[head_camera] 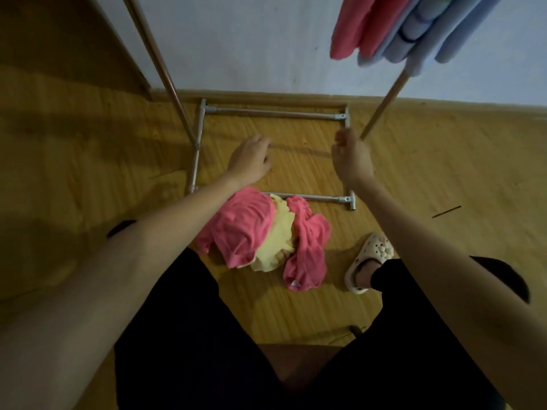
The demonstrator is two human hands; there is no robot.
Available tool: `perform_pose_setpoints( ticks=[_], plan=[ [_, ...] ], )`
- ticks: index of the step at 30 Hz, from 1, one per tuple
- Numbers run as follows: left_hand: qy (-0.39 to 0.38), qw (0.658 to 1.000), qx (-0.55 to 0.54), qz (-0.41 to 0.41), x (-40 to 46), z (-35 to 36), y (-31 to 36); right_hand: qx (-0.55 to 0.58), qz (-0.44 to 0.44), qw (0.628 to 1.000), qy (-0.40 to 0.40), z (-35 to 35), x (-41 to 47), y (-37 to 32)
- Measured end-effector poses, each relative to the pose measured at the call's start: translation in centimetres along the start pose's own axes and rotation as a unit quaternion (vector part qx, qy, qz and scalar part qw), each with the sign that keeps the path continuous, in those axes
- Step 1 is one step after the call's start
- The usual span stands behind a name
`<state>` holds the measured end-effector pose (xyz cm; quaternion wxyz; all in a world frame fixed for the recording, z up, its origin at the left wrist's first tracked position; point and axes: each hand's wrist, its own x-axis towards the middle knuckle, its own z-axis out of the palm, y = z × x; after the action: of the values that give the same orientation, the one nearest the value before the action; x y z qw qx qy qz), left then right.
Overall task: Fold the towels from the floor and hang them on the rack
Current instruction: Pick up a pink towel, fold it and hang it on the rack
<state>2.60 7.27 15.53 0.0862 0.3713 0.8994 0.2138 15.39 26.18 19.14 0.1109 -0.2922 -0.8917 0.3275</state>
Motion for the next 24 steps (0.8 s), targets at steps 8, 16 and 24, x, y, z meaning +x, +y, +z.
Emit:
perform_pose_setpoints(
  ticks=[8, 16, 24],
  plan=[
    [-0.175, 0.94, -0.047, -0.288, -11.8, 8.9, -10.3, -0.094, -0.041, 0.947, -0.305, 14.8, -8.3, 4.6],
    [-0.219, 0.777, -0.26, -0.53, -17.4, 16.9, -15.4, -0.156, -0.106, 0.868, -0.46, 23.9, -12.8, 5.8],
    [0.011, 0.593, -0.452, -0.666, -13.3, 19.1, -16.3, -0.175, -0.105, 0.848, -0.488, 27.0, -12.0, 7.5]
  ],
)
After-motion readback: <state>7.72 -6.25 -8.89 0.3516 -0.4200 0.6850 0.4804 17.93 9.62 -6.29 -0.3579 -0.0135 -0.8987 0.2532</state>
